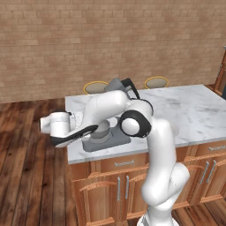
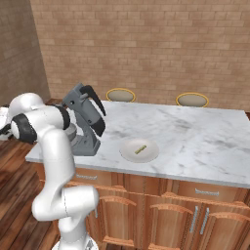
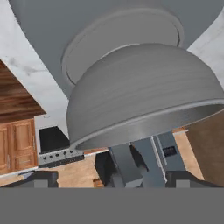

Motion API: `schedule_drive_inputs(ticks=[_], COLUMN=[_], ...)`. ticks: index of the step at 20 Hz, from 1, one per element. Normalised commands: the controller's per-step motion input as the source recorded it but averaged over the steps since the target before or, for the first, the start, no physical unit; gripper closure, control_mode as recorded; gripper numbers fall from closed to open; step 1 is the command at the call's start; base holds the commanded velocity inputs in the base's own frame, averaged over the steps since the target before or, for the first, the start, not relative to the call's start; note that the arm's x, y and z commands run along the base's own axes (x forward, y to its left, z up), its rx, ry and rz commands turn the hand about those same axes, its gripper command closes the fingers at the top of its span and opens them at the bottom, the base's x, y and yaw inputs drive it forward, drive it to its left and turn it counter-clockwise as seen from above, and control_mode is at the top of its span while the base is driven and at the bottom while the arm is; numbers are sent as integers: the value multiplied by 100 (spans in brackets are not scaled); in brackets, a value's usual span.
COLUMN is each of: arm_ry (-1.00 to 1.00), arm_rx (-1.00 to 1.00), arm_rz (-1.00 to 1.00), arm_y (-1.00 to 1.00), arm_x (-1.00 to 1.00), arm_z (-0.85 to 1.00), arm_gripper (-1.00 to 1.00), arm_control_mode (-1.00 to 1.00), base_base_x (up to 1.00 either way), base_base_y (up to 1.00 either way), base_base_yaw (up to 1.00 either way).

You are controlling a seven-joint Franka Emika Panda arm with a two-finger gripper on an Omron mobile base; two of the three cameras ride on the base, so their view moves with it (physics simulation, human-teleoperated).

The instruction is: Add butter and sugar cubes to the stand mixer bowl and then turn on the stand mixer to begin making frosting.

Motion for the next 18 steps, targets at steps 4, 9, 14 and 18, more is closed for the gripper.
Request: schedule_drive_inputs(ticks=[4,9,14,18], arm_ry=[-5,-3,0,1], arm_rx=[3,13,24,28], arm_rz=[4,5,1,0], arm_y=[34,1,-53,-89], arm_x=[-91,-100,-100,-97], arm_z=[63,98,100,99], arm_gripper=[-100,-100,-100,-100], arm_control_mode=[-100,-100,-100,-100], base_base_x=[0,0,0,0], base_base_y=[0,0,0,0], base_base_yaw=[0,0,0,0])
